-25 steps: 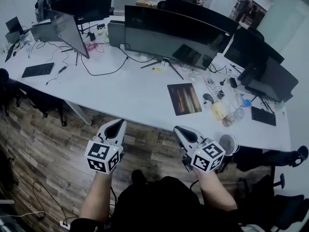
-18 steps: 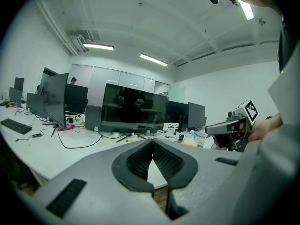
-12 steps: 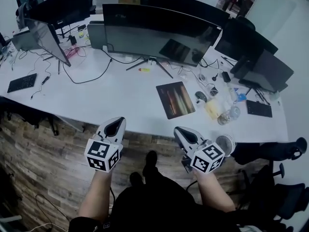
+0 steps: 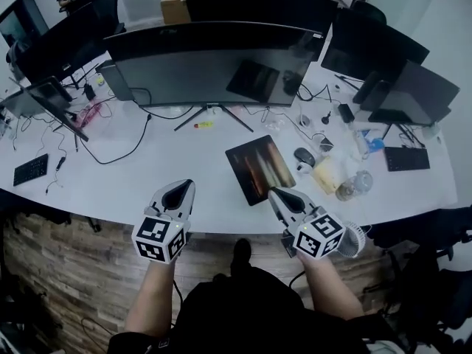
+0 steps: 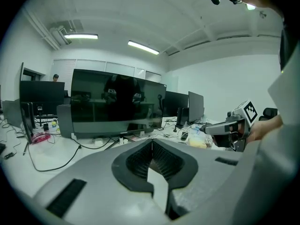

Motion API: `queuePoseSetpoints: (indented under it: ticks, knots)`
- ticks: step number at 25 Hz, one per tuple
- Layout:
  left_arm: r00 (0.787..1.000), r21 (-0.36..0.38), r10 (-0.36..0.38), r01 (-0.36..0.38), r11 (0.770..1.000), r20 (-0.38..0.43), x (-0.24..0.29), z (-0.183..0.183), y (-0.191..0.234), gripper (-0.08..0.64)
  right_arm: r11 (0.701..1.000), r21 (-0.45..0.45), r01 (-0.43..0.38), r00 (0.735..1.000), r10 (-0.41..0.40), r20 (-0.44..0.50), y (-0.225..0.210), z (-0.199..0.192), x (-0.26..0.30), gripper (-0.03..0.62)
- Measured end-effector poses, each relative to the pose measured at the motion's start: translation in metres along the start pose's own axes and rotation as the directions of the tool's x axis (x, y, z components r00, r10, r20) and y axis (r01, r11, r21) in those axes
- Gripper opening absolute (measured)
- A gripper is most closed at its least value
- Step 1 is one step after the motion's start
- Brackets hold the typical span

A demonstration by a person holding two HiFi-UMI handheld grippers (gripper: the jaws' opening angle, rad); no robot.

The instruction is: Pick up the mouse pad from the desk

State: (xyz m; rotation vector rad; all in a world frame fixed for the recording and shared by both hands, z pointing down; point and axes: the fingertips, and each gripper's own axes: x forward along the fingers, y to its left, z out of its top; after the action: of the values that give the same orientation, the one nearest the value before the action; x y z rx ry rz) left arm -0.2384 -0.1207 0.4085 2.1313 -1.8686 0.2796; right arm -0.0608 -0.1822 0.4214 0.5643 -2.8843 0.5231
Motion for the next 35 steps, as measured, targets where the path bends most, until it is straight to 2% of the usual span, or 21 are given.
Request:
queuePoseSetpoints:
  ticks: [5,8,11,18,22,25,30,35]
  knots:
    - [0.999,-0.002,-0.029,0.029,1.000,-0.035,0.038,0.004,-0.003,0.009,1.000,0.015,-0.002,1.000,0.003,-0.015,-0.029,0.000,0.009,0.005]
    - [0.996,-0.015,-0.061,0.060,0.998,-0.068,0.056,-0.006,-0.006,0.009,0.999,0.046,0.018,0.999,-0.016,-0.029,-0.039,-0.009,0.007,0.005]
    - [0.991,0.003,-0.102,0.103,0.995,-0.091,0.071,-0.010,-0.009,0.009,0.995,0.083,0.047,0.998,-0.044,-0.043,-0.048,-0.017,0.003,0.005]
    - [0.968,0.047,-0.214,0.221,0.974,-0.129,0.103,-0.012,-0.015,0.011,0.985,0.125,0.121,0.992,-0.116,-0.043,-0.056,-0.014,0.006,0.005]
    - [0.957,0.069,-0.250,0.262,0.963,-0.147,0.119,-0.017,-0.014,0.015,0.981,0.137,0.139,0.989,-0.130,-0.074,-0.049,-0.026,0.013,0.005]
    - [0.944,0.083,-0.286,0.302,0.950,-0.166,0.128,-0.023,-0.016,0.079,0.975,0.152,0.162,0.986,-0.152,-0.073,-0.047,-0.030,0.014,0.005]
    - [0.909,0.096,-0.345,0.374,0.922,-0.234,0.151,-0.044,-0.020,0.180,0.963,0.176,0.203,0.978,-0.191,-0.085,-0.050,-0.042,0.012,0.005]
    - [0.872,0.110,-0.418,0.456,0.883,-0.256,0.169,-0.068,-0.032,0.285,0.946,0.206,0.249,0.967,-0.231,-0.107,-0.052,-0.059,0.009,0.005]
